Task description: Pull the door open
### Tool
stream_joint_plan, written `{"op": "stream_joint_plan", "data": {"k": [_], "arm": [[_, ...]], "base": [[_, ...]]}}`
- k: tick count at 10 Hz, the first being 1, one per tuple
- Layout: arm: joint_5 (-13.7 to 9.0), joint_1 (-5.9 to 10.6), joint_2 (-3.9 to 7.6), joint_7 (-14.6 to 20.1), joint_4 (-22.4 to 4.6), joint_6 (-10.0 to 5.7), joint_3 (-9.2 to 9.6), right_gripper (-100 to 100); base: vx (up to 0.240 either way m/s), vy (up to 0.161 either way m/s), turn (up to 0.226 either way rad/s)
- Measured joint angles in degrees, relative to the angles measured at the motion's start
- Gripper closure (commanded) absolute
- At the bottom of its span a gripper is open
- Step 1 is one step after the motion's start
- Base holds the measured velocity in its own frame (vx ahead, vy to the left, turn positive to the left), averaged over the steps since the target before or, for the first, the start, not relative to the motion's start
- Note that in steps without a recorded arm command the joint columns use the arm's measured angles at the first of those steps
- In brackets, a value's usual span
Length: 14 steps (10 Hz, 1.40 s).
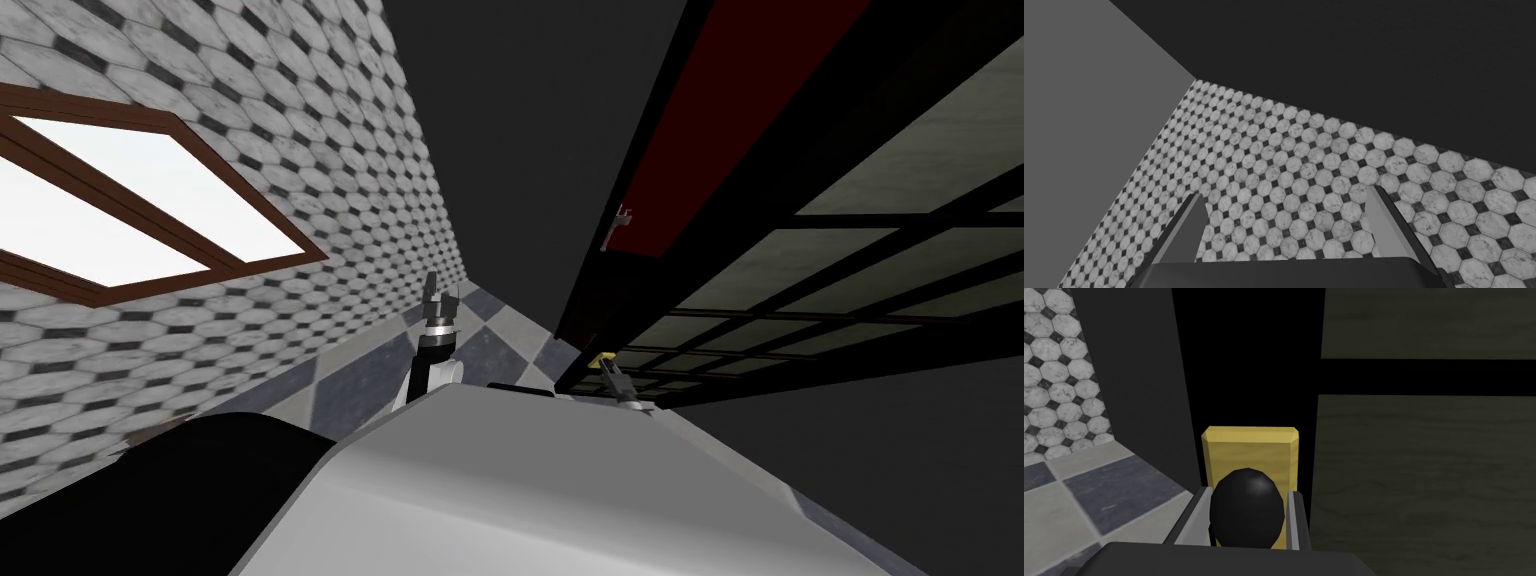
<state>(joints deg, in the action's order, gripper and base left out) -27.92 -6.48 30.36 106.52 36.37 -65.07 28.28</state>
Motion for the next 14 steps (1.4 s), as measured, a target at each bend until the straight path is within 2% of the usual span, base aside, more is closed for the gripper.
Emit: {"op": "stream_joint_plan", "data": {"k": [5, 9, 12, 14], "arm": [[0.51, -0.99, 0.96, 1.21, -0.77, -2.71, 1.16, 100], [1.05, -1.56, 1.69, 2.75, -2.93, -6.08, 2.27, 100], [0.92, -1.99, 1.88, 3.06, -3.49, -6.95, 2.89, 100], [0.81, -1.72, 1.79, 3.48, -5.25, -8.69, 3.5, 100]], "base": [[-0.217, -0.085, 0.167], [-0.202, -0.056, 0.116], [-0.195, -0.08, 0.197], [-0.19, -0.07, 0.166]]}}
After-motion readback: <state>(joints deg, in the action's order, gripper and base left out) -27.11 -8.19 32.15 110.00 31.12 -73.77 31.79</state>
